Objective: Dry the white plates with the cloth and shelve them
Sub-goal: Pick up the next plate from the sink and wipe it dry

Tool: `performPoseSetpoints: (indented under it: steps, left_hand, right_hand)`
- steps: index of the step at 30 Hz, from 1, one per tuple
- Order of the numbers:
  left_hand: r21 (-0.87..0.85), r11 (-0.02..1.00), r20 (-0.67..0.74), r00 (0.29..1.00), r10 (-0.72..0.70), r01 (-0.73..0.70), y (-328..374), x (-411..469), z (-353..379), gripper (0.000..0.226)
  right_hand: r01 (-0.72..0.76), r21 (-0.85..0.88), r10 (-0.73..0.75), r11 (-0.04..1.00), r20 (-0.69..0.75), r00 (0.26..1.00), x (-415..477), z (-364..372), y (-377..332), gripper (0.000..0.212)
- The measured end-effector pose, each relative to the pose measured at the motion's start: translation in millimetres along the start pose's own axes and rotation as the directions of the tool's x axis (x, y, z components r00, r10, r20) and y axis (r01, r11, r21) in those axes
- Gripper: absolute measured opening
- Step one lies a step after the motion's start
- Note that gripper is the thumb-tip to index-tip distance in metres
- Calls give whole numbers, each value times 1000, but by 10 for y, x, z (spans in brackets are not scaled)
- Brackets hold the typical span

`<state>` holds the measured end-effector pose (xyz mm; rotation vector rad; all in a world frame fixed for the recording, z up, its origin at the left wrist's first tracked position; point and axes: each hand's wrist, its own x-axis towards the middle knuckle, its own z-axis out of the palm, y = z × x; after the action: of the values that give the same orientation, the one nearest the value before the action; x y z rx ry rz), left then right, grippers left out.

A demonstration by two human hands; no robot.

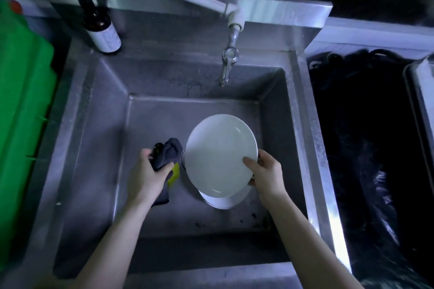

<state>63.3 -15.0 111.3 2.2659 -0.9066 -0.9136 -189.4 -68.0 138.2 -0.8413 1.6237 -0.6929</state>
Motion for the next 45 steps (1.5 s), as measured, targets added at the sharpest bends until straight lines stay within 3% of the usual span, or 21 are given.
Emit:
performPoseSetpoints:
  steps: [5,8,10,12,14,17,18,20,22,25,28,32,35,39,41,45]
  left_hand:
    - [-104,966,-20,971,237,-238,298,-139,-286,48]
    - [-165,920,-89,934,345,-356,575,-298,-452,64]
    - [-161,876,16,886,464,-455,788,-463,-528,75]
    - [-107,813,232,781,580,-573,934,-643,-542,75]
    - [-11,732,351,683,641,-681,1015,-732,-552,69]
    - [105,696,211,700,682,-710,1150,-736,-678,60]
    - [230,629,129,664,737,-743,1191,-746,-700,52]
    - [410,450,40,508,860,-794,1256,-831,-665,37]
    - [352,384,87,439,894,-854,1330,-958,-555,39]
    - [336,387,202,467,861,-859,1450,-1021,-384,57]
    - [400,423,243,539,807,-813,1584,-860,-397,68]
    - [561,426,118,578,807,-710,1678,-769,-575,68]
    - [523,413,45,508,860,-746,1670,-937,-635,60]
    - [454,209,217,335,917,-866,1690,-1286,-490,53]
    - [451,202,256,343,904,-870,1822,-1295,-448,54]
    - [510,288,245,458,854,-810,2021,-954,-602,58]
  right_hand:
    - [13,96,-17,995,35,999,-277,42,-232,17]
    - [21,162,-30,987,53,998,-414,94,-351,17]
    - [14,215,-28,977,65,997,-502,144,-446,14]
    - [17,263,-40,965,83,996,-572,173,-549,11]
    - [49,301,-82,952,98,992,-625,156,-669,9]
    - [74,378,-128,923,118,985,-706,71,-828,11]
    - [76,404,-139,912,128,982,-734,42,-868,12]
    - [89,444,-167,892,139,976,-783,-2,-932,14]
    - [112,460,-200,881,148,968,-835,-34,-985,14]
    - [164,437,-259,884,167,951,-919,-60,-1005,17]
    - [169,457,-264,873,152,952,-970,-128,-1002,21]
    - [217,481,-300,850,103,948,-981,-297,-1120,18]
    - [250,530,-336,810,69,939,-988,-380,-1250,21]
    - [209,581,-326,787,103,940,-1021,-291,-1274,22]
    - [212,574,-335,791,117,935,-1041,-213,-1241,21]
    - [255,504,-369,825,139,919,-1036,-215,-1217,10]
